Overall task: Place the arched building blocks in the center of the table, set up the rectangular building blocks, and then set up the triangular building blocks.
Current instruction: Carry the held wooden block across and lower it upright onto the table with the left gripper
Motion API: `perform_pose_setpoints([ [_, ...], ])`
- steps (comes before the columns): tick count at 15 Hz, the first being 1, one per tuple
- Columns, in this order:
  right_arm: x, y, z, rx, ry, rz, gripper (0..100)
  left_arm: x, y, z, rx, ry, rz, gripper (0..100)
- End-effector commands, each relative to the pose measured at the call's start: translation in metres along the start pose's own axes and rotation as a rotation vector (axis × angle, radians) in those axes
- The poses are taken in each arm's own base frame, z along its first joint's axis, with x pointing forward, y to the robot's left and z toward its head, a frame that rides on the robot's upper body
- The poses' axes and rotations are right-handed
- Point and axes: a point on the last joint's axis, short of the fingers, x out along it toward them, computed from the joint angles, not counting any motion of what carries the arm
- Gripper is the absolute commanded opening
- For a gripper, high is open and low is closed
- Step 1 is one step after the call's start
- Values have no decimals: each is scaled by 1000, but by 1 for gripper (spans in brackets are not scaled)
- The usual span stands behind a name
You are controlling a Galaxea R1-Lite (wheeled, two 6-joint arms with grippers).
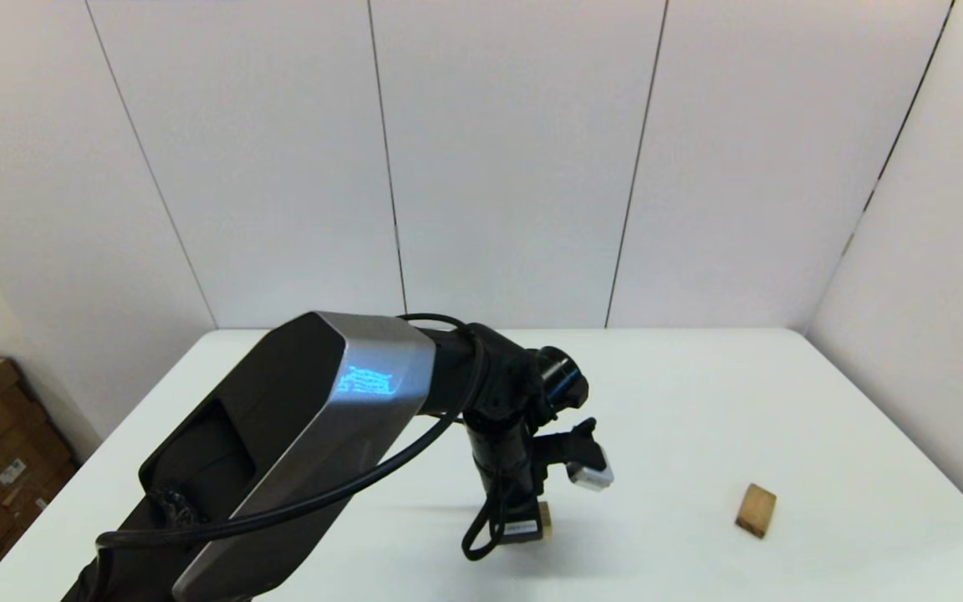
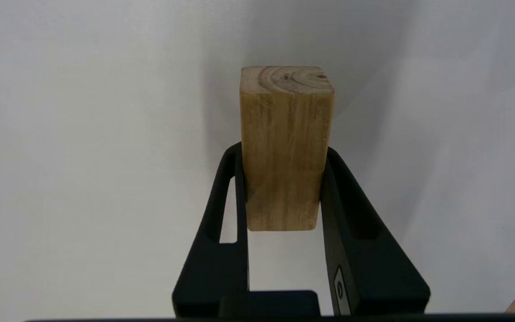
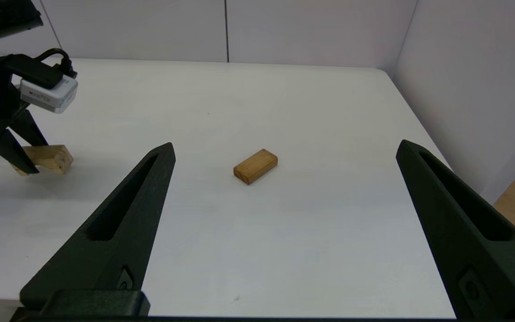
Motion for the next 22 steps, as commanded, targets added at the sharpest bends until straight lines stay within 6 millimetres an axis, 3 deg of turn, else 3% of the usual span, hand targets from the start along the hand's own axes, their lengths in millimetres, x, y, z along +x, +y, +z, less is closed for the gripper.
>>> perform_pose_setpoints([
  [1,0,0,0,-1,0,0,100,0,0,0,14,-4,-7,0],
  [22,0,0,0,-1,-1,0,100,7,1,0,29,5,-9,0],
])
